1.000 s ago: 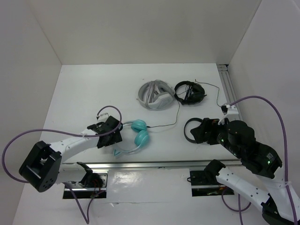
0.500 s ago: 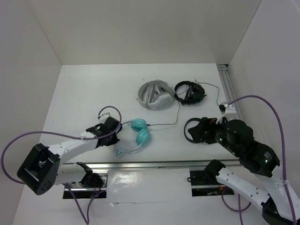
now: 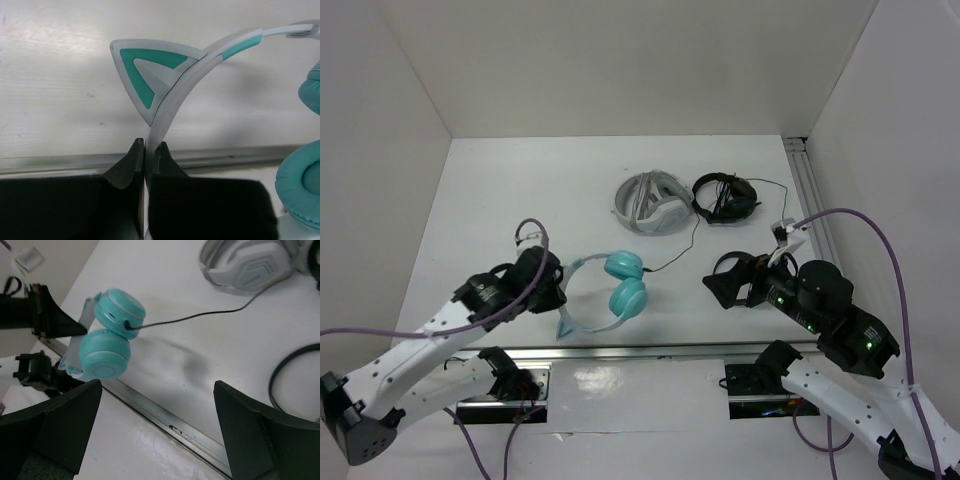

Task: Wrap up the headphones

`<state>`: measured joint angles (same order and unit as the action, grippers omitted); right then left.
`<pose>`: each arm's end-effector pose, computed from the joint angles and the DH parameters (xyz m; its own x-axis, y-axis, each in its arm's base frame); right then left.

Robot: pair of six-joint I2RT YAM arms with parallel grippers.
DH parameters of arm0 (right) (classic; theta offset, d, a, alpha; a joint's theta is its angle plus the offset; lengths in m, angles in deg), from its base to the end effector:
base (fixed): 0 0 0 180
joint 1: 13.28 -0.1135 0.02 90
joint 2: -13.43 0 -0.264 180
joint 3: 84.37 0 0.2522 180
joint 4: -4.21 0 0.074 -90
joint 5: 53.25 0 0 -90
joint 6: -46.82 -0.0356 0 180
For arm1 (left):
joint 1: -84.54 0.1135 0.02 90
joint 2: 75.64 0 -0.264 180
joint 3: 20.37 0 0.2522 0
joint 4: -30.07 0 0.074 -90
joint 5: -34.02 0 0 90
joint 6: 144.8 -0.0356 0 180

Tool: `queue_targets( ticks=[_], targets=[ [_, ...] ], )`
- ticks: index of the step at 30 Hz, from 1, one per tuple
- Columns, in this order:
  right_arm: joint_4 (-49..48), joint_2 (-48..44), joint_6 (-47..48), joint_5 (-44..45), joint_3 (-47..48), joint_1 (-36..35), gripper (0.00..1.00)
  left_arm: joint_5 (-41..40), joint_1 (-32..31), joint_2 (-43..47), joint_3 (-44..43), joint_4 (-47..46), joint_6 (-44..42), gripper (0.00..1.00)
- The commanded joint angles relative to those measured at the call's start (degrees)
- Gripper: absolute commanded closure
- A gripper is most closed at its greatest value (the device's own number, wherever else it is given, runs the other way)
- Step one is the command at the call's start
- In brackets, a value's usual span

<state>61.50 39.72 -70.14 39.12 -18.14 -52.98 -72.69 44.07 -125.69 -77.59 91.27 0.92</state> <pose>0.0635 0.0508 0.3597 -0.4801 0.1902 -0.8564 -0.4378 0.7940 0.4217 0.1316 -0.0988 0.2599 -0.7543 -0.3968 -0.5231 -0.2310 0.9062 -0.3543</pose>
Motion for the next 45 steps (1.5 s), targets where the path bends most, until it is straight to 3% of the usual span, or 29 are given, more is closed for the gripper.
queue_targets(
  ticks=[1,3,8,10,18,24,27,35,45],
  targets=[
    [-15.6,-1.9,3.5,-9.4,-3.9,0.3,0.00,4.2,-0.8,7.6,-11.7,3.4,-2.9,1.00],
    [-20.6,-0.5,5.0,-10.3,-6.1,0.9,0.00,1.4,-0.8,7.6,-17.3,9.0,-5.2,1.00],
    [-30.5,5.4,8.5,-16.2,-7.8,0.9,0.00,-18.4,-0.8,-1.1,-38.2,25.8,-7.1,1.00],
    [-33.7,8.0,11.8,-15.9,-8.3,0.9,0.00,-22.8,-0.2,-3.7,-43.6,30.9,-8.8,1.00],
    [-41.9,22.3,18.9,-9.4,-6.2,-2.2,0.00,-18.8,5.0,-8.5,-62.7,31.0,-17.6,1.00],
    [-47.1,28.5,22.8,-2.1,-5.5,-7.4,0.01,-15.5,7.3,-9.2,-67.1,31.0,-20.4,1.00],
    [-51.8,28.5,23.4,3.7,-7.3,-8.7,0.03,-14.2,8.0,-9.2,-67.6,31.0,-21.5,1.00],
    [-54.7,24.7,25.0,6.5,-9.0,-8.7,0.04,-12.3,12.2,-8.1,-69.4,31.0,-25.1,1.00],
    [-60.9,35.2,25.0,-2.4,-8.4,-2.7,0.08,-10.4,12.2,-8.6,-71.1,31.0,-24.6,1.00]
  ],
)
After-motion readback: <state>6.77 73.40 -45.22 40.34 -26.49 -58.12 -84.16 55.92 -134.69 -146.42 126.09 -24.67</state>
